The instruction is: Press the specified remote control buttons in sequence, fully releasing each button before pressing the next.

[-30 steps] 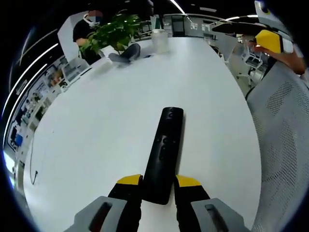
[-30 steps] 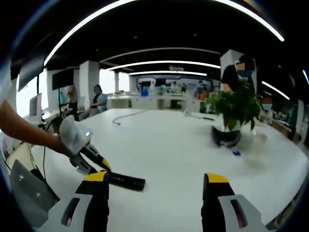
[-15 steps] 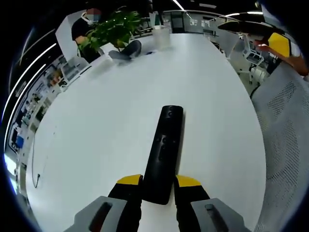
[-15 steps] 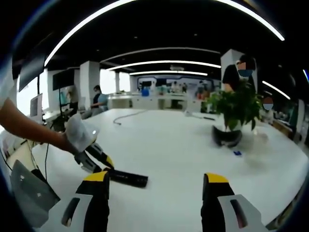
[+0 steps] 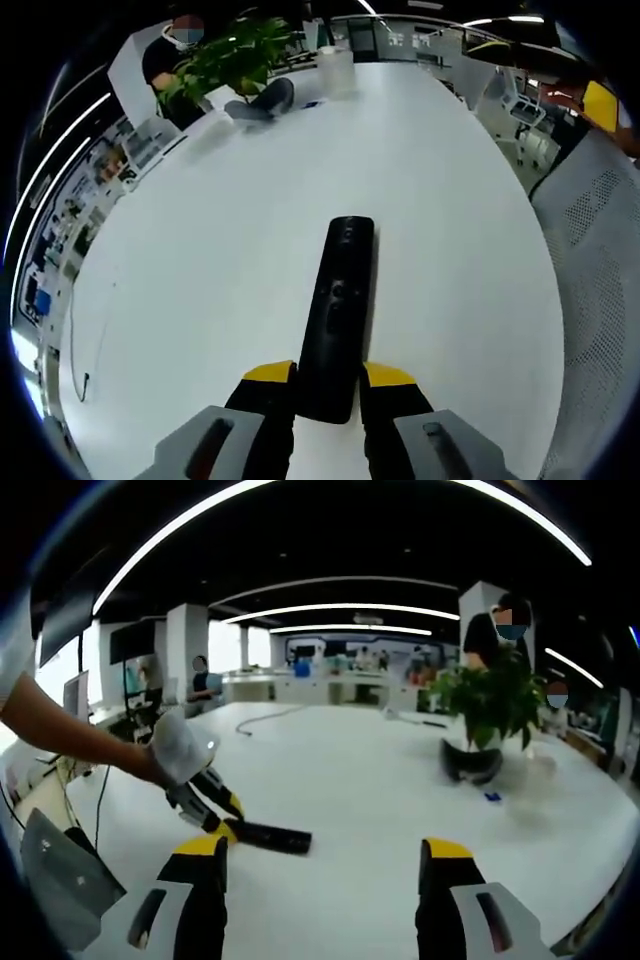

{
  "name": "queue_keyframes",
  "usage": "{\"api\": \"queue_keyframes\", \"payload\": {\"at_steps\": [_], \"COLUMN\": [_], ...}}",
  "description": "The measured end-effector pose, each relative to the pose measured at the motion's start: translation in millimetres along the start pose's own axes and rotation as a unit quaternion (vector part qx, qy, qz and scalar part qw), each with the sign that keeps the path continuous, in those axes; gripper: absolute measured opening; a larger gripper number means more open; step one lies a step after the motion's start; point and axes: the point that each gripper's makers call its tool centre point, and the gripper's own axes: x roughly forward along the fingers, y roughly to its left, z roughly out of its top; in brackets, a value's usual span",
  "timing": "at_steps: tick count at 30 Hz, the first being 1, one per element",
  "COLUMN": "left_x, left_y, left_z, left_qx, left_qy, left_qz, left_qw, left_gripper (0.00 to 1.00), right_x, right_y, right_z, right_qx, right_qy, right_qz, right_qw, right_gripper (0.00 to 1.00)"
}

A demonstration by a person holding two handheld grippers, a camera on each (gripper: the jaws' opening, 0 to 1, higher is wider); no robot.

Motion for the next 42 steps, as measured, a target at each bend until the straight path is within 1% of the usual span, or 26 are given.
{"api": "queue_keyframes", "payload": {"at_steps": [5, 16, 20, 22, 26, 29, 35, 42], "left_x": [2.6, 6.6, 8.4, 9.1, 10.9, 12.8, 16.6, 19.1], "left_y": [9.6, 27.8, 38.7, 44.1, 53.8, 59.5, 74.7, 87.0], "left_z": [2.5, 4.3, 4.2, 3.7, 4.3, 4.7, 5.8, 4.8], "left_qx": [0.009, 0.016, 0.023, 0.034, 0.029, 0.039, 0.040, 0.049], "left_qy": [0.008, 0.014, 0.021, 0.024, 0.029, 0.032, 0.044, 0.053], "left_qz": [0.003, 0.004, 0.006, 0.008, 0.008, 0.009, 0.009, 0.006], "left_qw": [0.9999, 0.9998, 0.9995, 0.9991, 0.9991, 0.9987, 0.9982, 0.9974], "left_gripper": [0.23, 0.23, 0.23, 0.23, 0.23, 0.23, 0.23, 0.23], "right_x": [0.0, -0.3, 0.0, 0.1, 0.5, 0.6, 0.7, 1.4], "right_y": [0.1, 0.2, 0.8, 1.1, 0.9, 0.4, 0.3, -0.6], "right_z": [-0.5, -1.1, -1.8, -2.2, -2.9, -3.7, -4.6, -5.2], "right_qx": [0.000, -0.001, -0.002, -0.004, -0.005, -0.005, -0.008, -0.006], "right_qy": [0.001, 0.004, 0.006, 0.008, 0.009, 0.011, 0.014, 0.015], "right_qz": [0.000, 0.000, 0.001, 0.002, 0.001, 0.000, -0.001, -0.003], "right_qw": [1.0000, 1.0000, 1.0000, 1.0000, 0.9999, 0.9999, 0.9999, 0.9999], "right_gripper": [0.77, 0.77, 0.76, 0.76, 0.76, 0.76, 0.76, 0.76]}}
